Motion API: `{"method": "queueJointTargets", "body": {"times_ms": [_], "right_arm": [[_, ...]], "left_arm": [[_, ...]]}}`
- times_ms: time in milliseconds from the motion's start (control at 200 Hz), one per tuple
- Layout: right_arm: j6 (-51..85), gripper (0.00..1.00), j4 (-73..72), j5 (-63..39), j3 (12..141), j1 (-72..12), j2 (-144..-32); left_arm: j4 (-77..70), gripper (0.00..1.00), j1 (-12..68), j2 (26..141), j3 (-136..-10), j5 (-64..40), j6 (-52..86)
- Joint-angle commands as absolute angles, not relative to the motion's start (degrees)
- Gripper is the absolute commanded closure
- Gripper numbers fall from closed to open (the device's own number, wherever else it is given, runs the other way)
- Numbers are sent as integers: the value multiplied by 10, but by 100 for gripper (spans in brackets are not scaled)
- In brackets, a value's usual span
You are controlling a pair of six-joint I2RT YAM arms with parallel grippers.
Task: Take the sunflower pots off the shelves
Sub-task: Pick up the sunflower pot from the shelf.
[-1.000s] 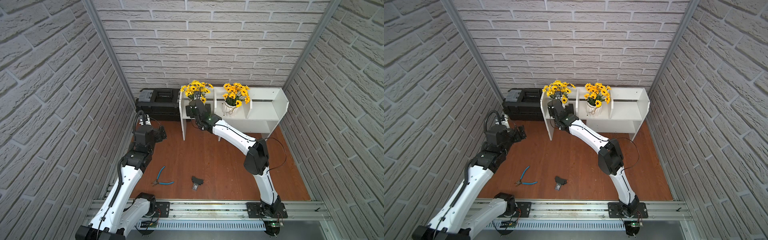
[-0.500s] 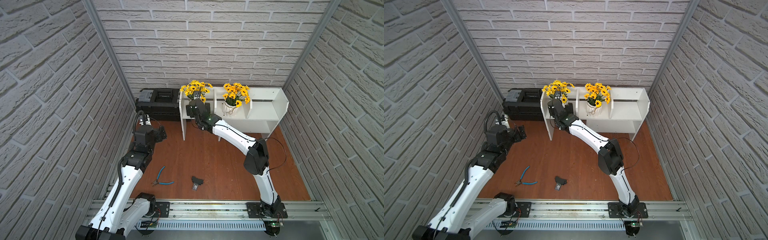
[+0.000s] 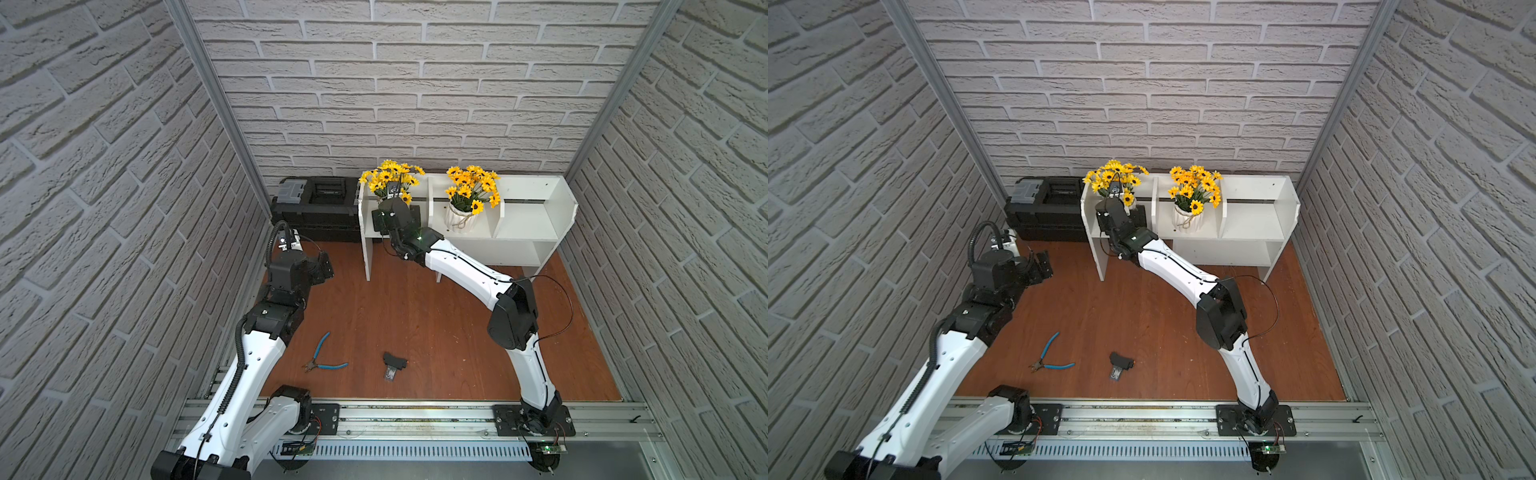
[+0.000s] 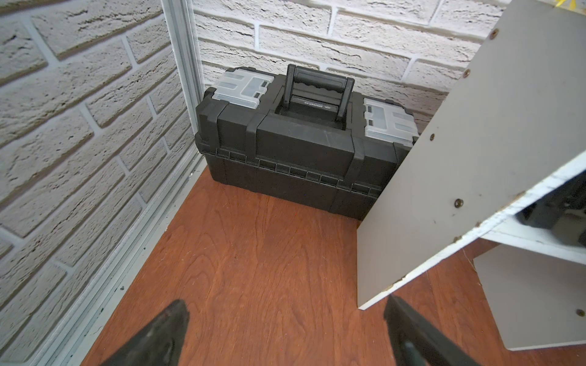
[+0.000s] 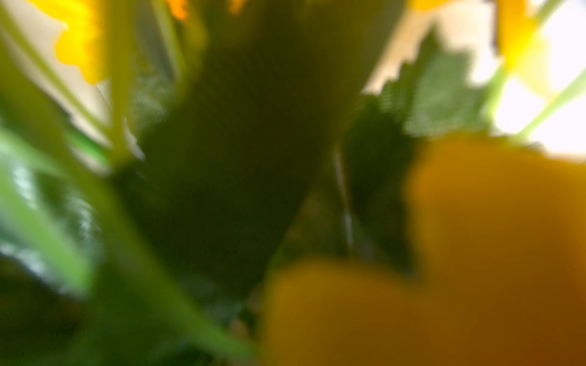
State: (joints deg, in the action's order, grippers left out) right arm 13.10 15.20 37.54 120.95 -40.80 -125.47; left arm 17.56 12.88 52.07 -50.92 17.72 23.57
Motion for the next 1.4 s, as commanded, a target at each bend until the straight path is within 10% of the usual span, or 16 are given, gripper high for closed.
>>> {"method": "queueJointTargets", "body": {"times_ms": [0, 695, 1395], "right_arm": [[124, 79, 137, 364, 1203, -405, -1222], [89, 83, 213, 270, 1201, -405, -1085], [8, 81, 214, -113, 914, -412, -849]], "left_arm": [[149, 2, 132, 518, -501, 185, 227], [150, 2, 132, 518, -502, 187, 225], [149, 2, 132, 516, -502, 187, 224]]}}
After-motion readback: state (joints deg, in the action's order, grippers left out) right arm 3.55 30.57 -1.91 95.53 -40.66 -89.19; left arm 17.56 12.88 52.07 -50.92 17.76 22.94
